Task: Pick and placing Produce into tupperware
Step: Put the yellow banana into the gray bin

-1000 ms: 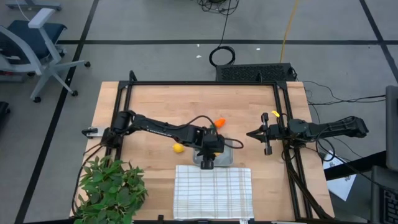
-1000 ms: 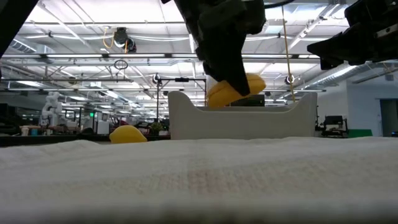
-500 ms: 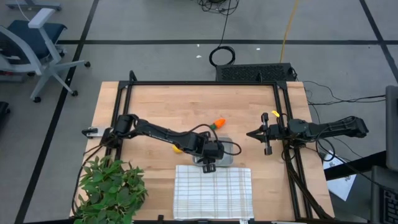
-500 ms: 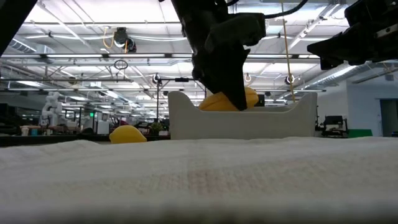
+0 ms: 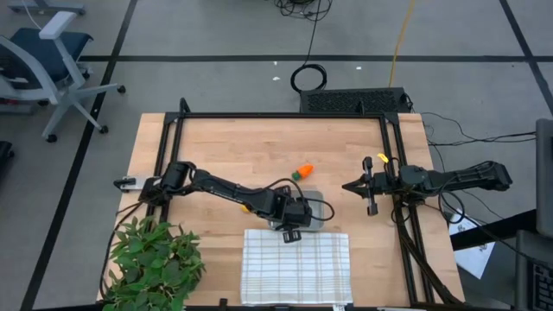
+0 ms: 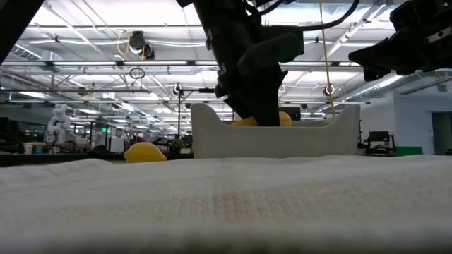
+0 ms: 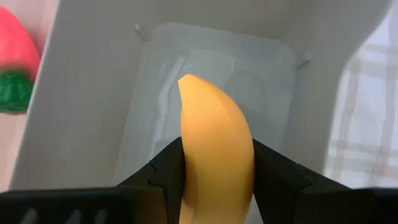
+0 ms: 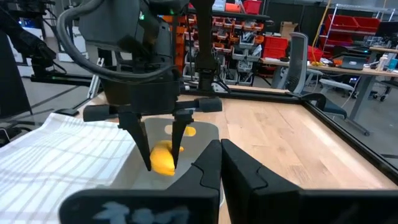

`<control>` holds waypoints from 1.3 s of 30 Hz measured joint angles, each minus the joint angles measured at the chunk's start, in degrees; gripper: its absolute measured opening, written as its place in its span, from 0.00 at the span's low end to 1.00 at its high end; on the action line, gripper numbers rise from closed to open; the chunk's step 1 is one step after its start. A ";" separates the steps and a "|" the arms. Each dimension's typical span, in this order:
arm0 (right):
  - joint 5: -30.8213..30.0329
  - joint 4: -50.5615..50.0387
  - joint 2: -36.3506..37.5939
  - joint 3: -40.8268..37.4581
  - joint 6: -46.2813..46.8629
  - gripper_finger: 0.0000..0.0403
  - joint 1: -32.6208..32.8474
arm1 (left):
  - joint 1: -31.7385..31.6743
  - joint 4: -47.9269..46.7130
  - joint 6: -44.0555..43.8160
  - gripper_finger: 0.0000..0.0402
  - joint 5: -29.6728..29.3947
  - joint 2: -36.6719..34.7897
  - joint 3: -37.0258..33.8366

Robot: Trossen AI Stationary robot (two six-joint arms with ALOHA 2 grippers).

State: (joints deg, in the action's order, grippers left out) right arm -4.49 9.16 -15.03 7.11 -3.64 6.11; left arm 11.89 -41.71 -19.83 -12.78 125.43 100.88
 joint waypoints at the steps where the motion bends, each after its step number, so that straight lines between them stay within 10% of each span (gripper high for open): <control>1: 0.01 0.00 -0.01 0.00 -0.01 0.00 0.00 | 0.10 -0.02 -0.37 0.37 -0.48 0.00 0.00; 39: 0.02 0.01 -0.02 0.00 -0.02 0.00 0.00 | 0.17 1.35 -1.58 0.37 1.23 1.81 0.00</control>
State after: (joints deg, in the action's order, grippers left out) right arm -4.47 9.17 -15.05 7.11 -3.66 6.11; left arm 12.05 -40.36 -21.41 -11.55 127.24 100.88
